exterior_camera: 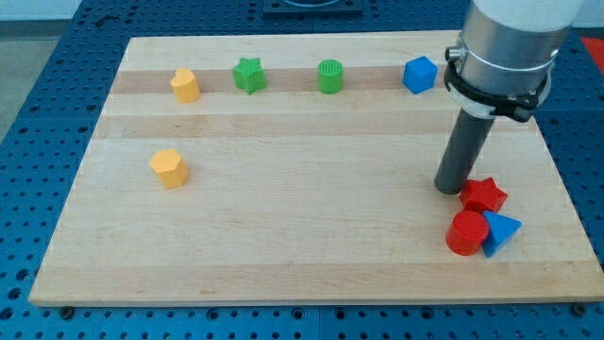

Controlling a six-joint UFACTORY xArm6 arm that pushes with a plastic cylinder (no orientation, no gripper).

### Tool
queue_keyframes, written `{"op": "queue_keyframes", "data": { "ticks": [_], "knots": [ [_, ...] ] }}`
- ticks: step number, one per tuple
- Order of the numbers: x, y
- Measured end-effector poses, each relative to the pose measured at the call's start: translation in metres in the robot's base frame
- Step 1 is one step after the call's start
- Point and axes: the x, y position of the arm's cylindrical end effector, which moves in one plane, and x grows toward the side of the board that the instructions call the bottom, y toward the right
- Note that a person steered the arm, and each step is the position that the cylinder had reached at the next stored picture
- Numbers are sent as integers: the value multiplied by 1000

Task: Move the yellow hexagon towards the left of red circle

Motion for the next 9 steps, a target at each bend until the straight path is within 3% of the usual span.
{"op": "queue_keyframes", "data": {
  "ticks": [2, 3, 4, 6, 7, 8, 9],
  "knots": [
    [3, 2],
    [-6, -34],
    [-10, -109],
    [39, -222],
    [27, -318],
    [-21, -392],
    [-42, -412]
  ]
}}
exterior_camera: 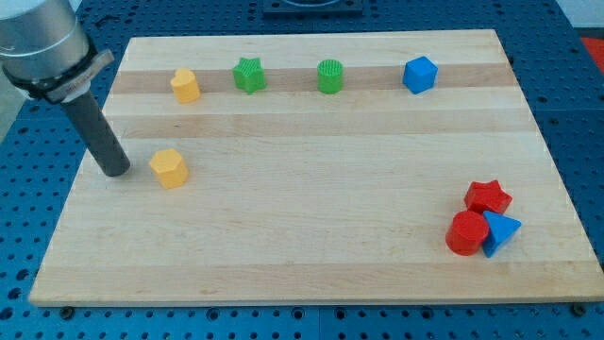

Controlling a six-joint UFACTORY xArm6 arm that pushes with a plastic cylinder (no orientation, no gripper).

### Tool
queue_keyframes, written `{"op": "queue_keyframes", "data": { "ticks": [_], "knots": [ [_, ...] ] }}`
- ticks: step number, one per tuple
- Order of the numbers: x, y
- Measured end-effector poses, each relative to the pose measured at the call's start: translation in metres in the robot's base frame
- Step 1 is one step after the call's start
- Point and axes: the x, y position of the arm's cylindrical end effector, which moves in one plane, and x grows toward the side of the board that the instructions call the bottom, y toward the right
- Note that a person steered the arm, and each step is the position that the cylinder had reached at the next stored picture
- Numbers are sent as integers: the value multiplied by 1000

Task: Move the yellow hexagon towards the left of red circle

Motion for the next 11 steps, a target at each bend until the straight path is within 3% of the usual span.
{"op": "queue_keyframes", "data": {
  "ticks": [2, 5, 6, 8, 9, 10, 11],
  "knots": [
    [3, 59],
    [22, 215],
    [22, 218],
    [12, 112],
    [51, 100],
    [60, 128],
    [41, 188]
  ]
}}
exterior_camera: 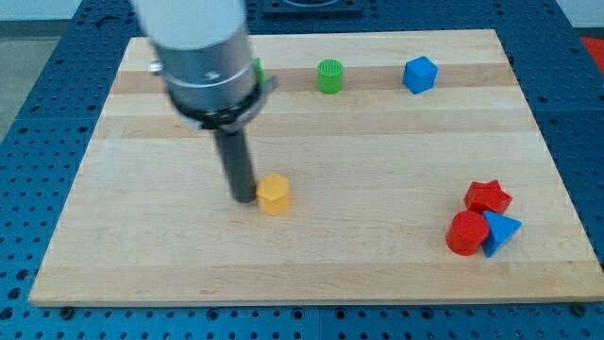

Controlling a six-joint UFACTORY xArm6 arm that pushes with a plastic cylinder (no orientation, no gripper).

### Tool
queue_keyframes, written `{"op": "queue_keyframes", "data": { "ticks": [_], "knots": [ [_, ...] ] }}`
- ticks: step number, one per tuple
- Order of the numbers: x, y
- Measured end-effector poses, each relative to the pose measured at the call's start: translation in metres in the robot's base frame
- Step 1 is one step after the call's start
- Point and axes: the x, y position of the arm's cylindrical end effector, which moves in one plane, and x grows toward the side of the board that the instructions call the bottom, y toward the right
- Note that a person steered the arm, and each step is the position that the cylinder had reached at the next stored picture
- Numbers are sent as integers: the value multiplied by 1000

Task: Move the yellow hexagon towards the left of red circle

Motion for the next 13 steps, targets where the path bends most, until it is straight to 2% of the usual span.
{"op": "queue_keyframes", "data": {
  "ticks": [1, 2, 4, 5, 7, 9, 13],
  "knots": [
    [-8, 60],
    [-8, 95],
    [-3, 38],
    [17, 44],
    [18, 148],
    [18, 157],
    [28, 118]
  ]
}}
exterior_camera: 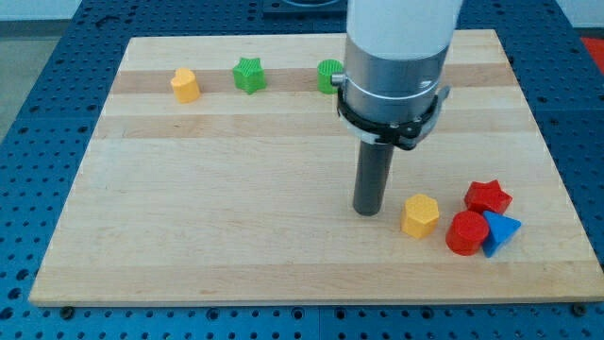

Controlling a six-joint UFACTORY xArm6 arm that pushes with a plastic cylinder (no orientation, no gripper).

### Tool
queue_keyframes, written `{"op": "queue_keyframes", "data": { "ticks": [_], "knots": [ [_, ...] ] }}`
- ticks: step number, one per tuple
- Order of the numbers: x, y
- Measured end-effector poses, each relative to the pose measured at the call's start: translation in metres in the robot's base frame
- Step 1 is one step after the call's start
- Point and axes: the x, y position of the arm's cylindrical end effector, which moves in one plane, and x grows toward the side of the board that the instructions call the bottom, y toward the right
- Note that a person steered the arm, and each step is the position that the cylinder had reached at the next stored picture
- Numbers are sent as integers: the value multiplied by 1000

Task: Move the yellow hexagon towards the left of red circle

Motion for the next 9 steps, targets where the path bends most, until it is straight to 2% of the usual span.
{"op": "queue_keyframes", "data": {
  "ticks": [2, 4, 6, 9],
  "knots": [
    [8, -4],
    [-25, 10],
    [-24, 48],
    [-2, 53]
  ]
}}
